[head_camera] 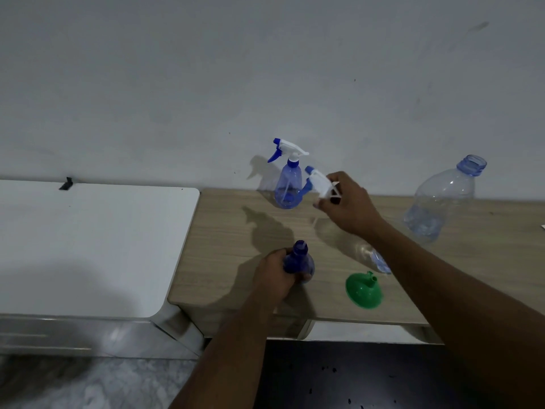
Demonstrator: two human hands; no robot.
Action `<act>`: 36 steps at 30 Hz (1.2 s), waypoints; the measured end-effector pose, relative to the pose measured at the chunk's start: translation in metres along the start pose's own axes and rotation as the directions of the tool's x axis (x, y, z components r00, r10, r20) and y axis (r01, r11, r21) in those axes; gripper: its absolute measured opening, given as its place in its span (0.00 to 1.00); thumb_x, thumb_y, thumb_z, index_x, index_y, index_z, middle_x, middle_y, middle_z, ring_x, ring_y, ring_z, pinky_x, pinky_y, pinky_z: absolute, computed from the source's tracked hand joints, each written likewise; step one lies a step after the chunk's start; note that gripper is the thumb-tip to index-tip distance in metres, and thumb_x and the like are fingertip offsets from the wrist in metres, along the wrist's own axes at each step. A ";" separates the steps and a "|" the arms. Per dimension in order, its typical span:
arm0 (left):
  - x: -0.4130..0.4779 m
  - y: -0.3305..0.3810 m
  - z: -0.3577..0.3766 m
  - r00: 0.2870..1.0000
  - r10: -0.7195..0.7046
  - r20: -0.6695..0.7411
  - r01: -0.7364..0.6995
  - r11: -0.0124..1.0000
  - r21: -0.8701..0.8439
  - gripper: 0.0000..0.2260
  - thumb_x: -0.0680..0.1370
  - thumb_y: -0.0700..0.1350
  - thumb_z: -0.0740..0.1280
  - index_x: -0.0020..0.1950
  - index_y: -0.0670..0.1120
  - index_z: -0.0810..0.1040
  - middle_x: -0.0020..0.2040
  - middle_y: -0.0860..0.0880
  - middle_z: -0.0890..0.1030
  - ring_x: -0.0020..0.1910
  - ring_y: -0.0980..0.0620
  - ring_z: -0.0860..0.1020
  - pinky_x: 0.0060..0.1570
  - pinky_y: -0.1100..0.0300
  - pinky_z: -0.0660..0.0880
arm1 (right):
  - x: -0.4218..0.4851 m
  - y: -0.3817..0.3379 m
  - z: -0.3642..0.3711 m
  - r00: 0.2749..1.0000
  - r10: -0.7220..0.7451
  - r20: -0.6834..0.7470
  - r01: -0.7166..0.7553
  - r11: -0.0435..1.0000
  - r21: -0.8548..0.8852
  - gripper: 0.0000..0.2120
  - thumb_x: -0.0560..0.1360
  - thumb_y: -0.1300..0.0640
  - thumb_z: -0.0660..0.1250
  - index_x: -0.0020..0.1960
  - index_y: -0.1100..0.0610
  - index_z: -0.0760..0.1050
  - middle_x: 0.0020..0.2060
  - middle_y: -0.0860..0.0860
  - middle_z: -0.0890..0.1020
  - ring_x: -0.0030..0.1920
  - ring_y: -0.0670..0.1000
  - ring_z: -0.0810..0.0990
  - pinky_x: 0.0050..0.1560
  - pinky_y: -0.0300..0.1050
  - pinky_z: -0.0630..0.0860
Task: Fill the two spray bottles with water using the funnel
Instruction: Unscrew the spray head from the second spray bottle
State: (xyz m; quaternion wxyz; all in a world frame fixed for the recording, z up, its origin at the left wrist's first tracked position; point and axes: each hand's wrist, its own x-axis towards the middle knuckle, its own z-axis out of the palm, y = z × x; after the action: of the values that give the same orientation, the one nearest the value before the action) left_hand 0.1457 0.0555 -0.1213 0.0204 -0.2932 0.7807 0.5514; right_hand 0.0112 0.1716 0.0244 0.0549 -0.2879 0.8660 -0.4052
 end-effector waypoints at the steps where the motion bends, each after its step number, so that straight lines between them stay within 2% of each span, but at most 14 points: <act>1: 0.001 -0.004 0.000 1.000 0.002 -0.014 -0.002 1.000 0.004 0.27 0.57 0.62 0.76 0.55 0.63 0.78 0.50 0.56 0.84 0.52 0.52 0.81 0.58 0.47 0.78 | 0.004 0.002 -0.006 0.998 0.037 -0.045 -0.035 0.999 0.027 0.19 0.72 0.57 0.75 0.60 0.54 0.72 0.46 0.48 0.80 0.40 0.42 0.79 0.37 0.36 0.74; 4: -0.006 -0.002 -0.008 0.996 0.063 -0.056 -0.059 0.996 0.061 0.27 0.60 0.57 0.80 0.57 0.60 0.79 0.51 0.56 0.84 0.51 0.53 0.81 0.54 0.53 0.78 | 0.012 0.016 -0.017 0.971 0.170 -0.166 -0.155 0.983 0.100 0.17 0.71 0.54 0.73 0.57 0.55 0.73 0.46 0.53 0.82 0.43 0.54 0.83 0.43 0.52 0.80; 7: -0.007 -0.003 -0.015 0.990 0.119 -0.078 -0.112 0.990 0.087 0.29 0.63 0.54 0.82 0.61 0.54 0.79 0.54 0.53 0.83 0.52 0.51 0.80 0.55 0.52 0.77 | 0.014 0.033 -0.021 0.947 0.256 -0.192 -0.243 0.966 0.089 0.17 0.69 0.51 0.70 0.55 0.55 0.73 0.46 0.55 0.82 0.44 0.57 0.83 0.46 0.56 0.81; 13: -0.008 -0.007 -0.018 0.986 0.132 -0.103 -0.121 0.988 0.099 0.30 0.61 0.54 0.83 0.60 0.51 0.80 0.53 0.52 0.83 0.51 0.50 0.81 0.55 0.48 0.79 | 0.001 0.076 0.007 0.936 0.348 -0.062 -0.350 0.936 -0.029 0.17 0.71 0.54 0.71 0.57 0.57 0.74 0.49 0.57 0.82 0.47 0.57 0.81 0.44 0.48 0.75; 17: -0.007 -0.007 -0.018 0.987 0.132 -0.096 -0.123 0.988 0.096 0.30 0.62 0.53 0.83 0.61 0.51 0.79 0.53 0.52 0.82 0.52 0.50 0.81 0.56 0.49 0.78 | -0.008 0.103 0.039 0.908 0.418 0.041 -0.411 0.904 -0.115 0.21 0.70 0.54 0.74 0.60 0.58 0.75 0.51 0.57 0.81 0.52 0.59 0.80 0.46 0.46 0.72; 19: -0.008 -0.008 -0.017 0.985 0.138 -0.102 -0.128 0.987 0.102 0.31 0.62 0.53 0.83 0.63 0.51 0.79 0.53 0.53 0.80 0.53 0.50 0.80 0.56 0.51 0.78 | -0.009 0.114 0.053 0.892 0.444 0.078 -0.430 0.890 -0.150 0.19 0.70 0.54 0.74 0.57 0.61 0.77 0.49 0.57 0.82 0.49 0.59 0.81 0.42 0.44 0.69; 21: -0.008 -0.009 -0.016 0.983 0.147 -0.109 -0.134 0.984 0.113 0.31 0.63 0.52 0.83 0.64 0.51 0.78 0.52 0.54 0.79 0.53 0.50 0.79 0.55 0.53 0.77 | -0.007 0.126 0.063 0.876 0.472 0.096 -0.454 0.876 -0.165 0.18 0.70 0.54 0.74 0.54 0.64 0.79 0.44 0.57 0.82 0.43 0.57 0.80 0.35 0.42 0.67; 22: -0.008 -0.009 -0.016 0.984 0.146 -0.106 -0.133 0.984 0.118 0.31 0.63 0.52 0.83 0.64 0.50 0.78 0.52 0.54 0.79 0.53 0.50 0.79 0.55 0.54 0.77 | -0.006 0.129 0.065 0.871 0.482 0.100 -0.460 0.869 -0.181 0.17 0.70 0.53 0.74 0.53 0.64 0.79 0.42 0.56 0.81 0.41 0.56 0.79 0.33 0.41 0.66; 24: -0.008 -0.009 -0.016 0.985 0.141 -0.101 -0.128 0.985 0.119 0.31 0.64 0.52 0.83 0.64 0.51 0.78 0.52 0.54 0.79 0.52 0.51 0.79 0.54 0.54 0.77 | -0.003 0.134 0.067 0.864 0.493 0.101 -0.464 0.858 -0.220 0.18 0.71 0.52 0.74 0.54 0.63 0.78 0.42 0.56 0.79 0.41 0.55 0.78 0.35 0.42 0.68; 28: -0.007 -0.007 -0.013 0.987 0.128 -0.096 -0.117 0.986 0.115 0.31 0.63 0.52 0.83 0.63 0.52 0.77 0.54 0.54 0.79 0.53 0.50 0.79 0.56 0.50 0.78 | -0.004 0.139 0.063 0.838 0.535 0.103 -0.469 0.804 -0.365 0.24 0.73 0.42 0.71 0.58 0.59 0.75 0.47 0.55 0.78 0.49 0.58 0.78 0.50 0.49 0.74; 31: -0.007 -0.003 -0.011 0.987 0.129 -0.091 -0.117 0.985 0.124 0.31 0.63 0.53 0.83 0.63 0.52 0.77 0.55 0.53 0.80 0.54 0.50 0.79 0.57 0.49 0.78 | -0.010 0.140 0.055 0.851 0.518 0.089 -0.445 0.800 -0.403 0.27 0.74 0.36 0.66 0.59 0.58 0.74 0.55 0.57 0.80 0.57 0.61 0.78 0.60 0.56 0.74; 34: -0.008 0.002 -0.009 0.988 0.132 -0.081 -0.121 0.984 0.129 0.30 0.63 0.52 0.83 0.63 0.51 0.78 0.55 0.53 0.81 0.54 0.49 0.79 0.57 0.49 0.78 | -0.018 0.135 0.040 0.871 0.477 0.115 -0.366 0.787 -0.497 0.24 0.74 0.43 0.68 0.63 0.58 0.74 0.60 0.58 0.78 0.60 0.60 0.77 0.60 0.55 0.75; 36: -0.008 0.004 -0.009 0.989 0.129 -0.077 -0.119 0.985 0.125 0.31 0.63 0.52 0.83 0.63 0.51 0.78 0.55 0.52 0.82 0.53 0.49 0.80 0.57 0.48 0.78 | -0.023 0.131 0.032 0.872 0.453 0.185 -0.272 0.764 -0.586 0.26 0.71 0.43 0.69 0.63 0.59 0.73 0.61 0.60 0.77 0.59 0.61 0.76 0.57 0.51 0.75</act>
State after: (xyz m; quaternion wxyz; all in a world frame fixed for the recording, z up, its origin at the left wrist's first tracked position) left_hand 0.1526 0.0520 -0.1121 -0.0296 -0.2653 0.8294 0.4907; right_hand -0.0186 0.2292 -0.0966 0.1873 -0.1770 0.9634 -0.0734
